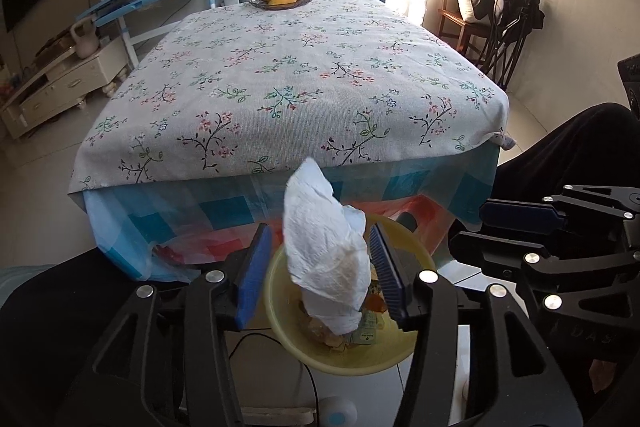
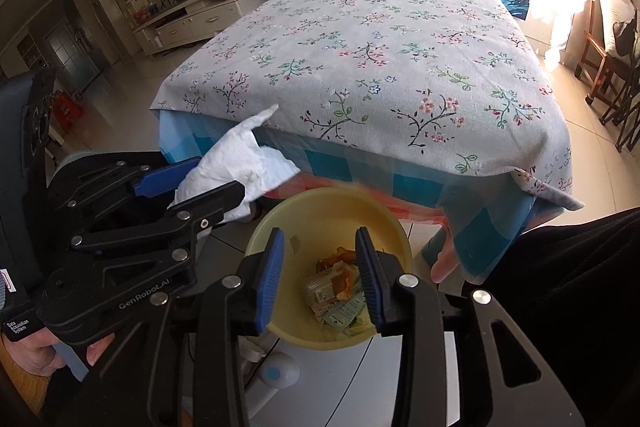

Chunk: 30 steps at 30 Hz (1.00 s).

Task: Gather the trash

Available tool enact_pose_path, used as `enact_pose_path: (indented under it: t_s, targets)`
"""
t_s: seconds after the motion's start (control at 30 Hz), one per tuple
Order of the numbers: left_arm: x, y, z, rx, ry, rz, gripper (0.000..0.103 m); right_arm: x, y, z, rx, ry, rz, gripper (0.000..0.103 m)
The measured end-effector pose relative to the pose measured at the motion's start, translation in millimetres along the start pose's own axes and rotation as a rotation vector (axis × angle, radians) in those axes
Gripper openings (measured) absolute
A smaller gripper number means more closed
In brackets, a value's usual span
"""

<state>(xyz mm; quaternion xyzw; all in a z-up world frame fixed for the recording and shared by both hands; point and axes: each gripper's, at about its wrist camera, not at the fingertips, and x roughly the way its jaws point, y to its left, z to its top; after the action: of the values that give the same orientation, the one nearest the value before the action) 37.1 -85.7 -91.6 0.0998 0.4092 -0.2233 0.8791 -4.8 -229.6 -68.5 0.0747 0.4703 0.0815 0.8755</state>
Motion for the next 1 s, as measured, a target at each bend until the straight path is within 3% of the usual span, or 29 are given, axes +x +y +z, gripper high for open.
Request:
enact_pose_path:
  t_s: [0.13,0.2,0.4,0.57,1.0]
  targets:
    - [-12,5,3,-0.028,-0.053,0.036,0.068,-8,-2,1,0.011,-0.042,-0.035,0.05]
    - [-22,7,6,-0.045,-0.105,0.06,0.077,-14,-2,2,0.016,-0.077,-0.073,0.062]
    - [-61,11,13,-0.092,-0.288,0.136,0.092,-43,8,9,-0.037,-0.224,-0.286,0.089]
    - [-81,13,15,-0.148,-0.362,0.169,0.096,-62,19,9,-0.09,-0.32,-0.402,0.095]
    - [-107,8,16,-0.192,-0.443,0.243,0.096,-70,24,8,-0.099,-0.377,-0.415,0.095]
